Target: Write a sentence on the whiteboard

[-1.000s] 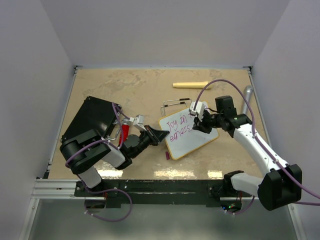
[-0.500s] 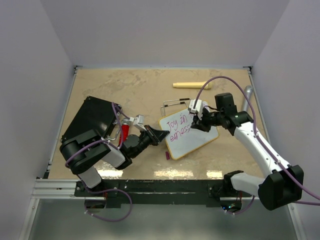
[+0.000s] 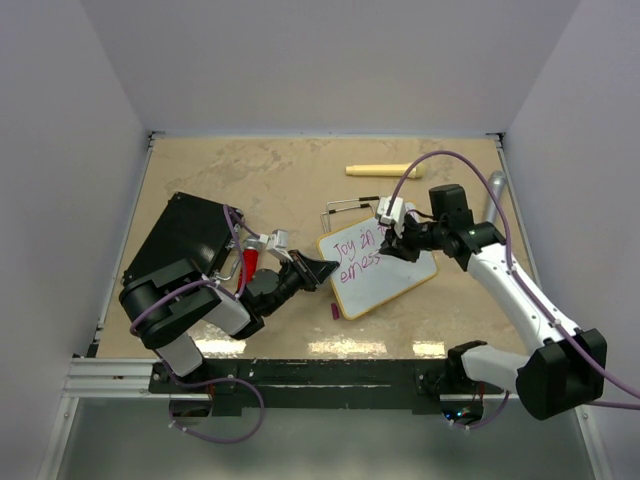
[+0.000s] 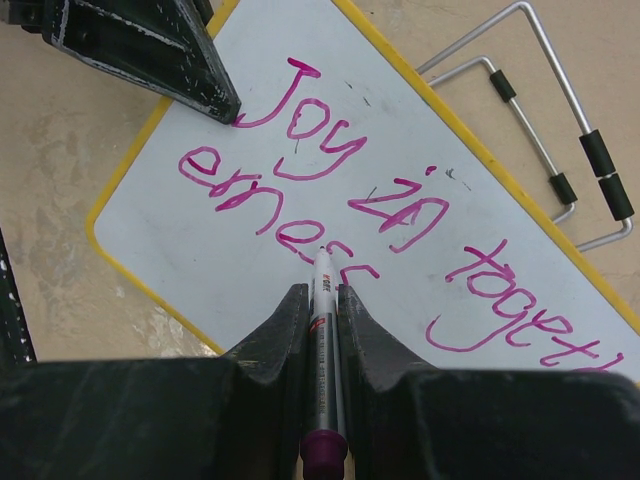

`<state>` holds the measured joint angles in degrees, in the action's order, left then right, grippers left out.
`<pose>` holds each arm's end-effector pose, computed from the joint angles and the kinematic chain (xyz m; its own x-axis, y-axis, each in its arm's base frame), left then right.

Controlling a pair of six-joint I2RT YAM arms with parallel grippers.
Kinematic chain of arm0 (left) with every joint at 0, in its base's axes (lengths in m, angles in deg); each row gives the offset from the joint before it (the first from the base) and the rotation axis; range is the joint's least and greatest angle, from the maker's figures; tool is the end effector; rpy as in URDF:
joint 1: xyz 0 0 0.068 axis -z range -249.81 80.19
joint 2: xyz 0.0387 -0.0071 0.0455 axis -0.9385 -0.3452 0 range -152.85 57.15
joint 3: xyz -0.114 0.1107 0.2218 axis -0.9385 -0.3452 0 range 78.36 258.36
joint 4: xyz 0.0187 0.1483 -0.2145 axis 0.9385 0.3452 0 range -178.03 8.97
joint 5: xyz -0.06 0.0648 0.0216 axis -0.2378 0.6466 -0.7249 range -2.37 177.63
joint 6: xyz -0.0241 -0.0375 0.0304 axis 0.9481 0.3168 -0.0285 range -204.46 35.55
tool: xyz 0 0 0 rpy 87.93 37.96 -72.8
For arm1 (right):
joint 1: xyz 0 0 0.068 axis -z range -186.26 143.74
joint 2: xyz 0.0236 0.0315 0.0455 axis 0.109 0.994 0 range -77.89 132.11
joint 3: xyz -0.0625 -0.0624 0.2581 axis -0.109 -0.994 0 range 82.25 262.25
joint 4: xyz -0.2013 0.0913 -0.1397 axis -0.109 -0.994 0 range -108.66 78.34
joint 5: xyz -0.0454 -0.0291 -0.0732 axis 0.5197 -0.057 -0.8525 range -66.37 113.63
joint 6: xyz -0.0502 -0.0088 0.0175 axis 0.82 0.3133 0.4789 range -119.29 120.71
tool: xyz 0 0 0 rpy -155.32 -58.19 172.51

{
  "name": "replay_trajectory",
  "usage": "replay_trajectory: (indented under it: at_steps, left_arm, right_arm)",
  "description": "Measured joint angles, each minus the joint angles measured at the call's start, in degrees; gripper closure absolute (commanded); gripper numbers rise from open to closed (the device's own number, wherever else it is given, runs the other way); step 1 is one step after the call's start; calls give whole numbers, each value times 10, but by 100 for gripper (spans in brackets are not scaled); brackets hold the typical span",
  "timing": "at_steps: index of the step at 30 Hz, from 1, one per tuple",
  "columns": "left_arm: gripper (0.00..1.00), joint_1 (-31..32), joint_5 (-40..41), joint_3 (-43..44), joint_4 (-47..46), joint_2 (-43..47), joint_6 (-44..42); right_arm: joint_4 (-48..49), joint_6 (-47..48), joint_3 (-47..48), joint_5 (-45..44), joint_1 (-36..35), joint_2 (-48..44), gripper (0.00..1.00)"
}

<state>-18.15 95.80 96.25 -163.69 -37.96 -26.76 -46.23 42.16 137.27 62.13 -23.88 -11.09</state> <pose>0.1685 -0.2051 0.1478 -0.5908 -0.6018 -0.5374 0.3534 0.4057 -0.8429 0.2206 0.0933 0.2912 -0.0889 -0.5718 -0.8155 -0.9410 0.3165 -0.1193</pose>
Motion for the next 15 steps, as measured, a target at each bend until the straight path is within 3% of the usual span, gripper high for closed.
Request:
replay_trajectory:
  at_steps: [15]
  left_arm:
    - [100, 0, 0, 0, 0, 0, 0]
  right_arm:
    - [16, -8, -14, -16, 0, 12, 100]
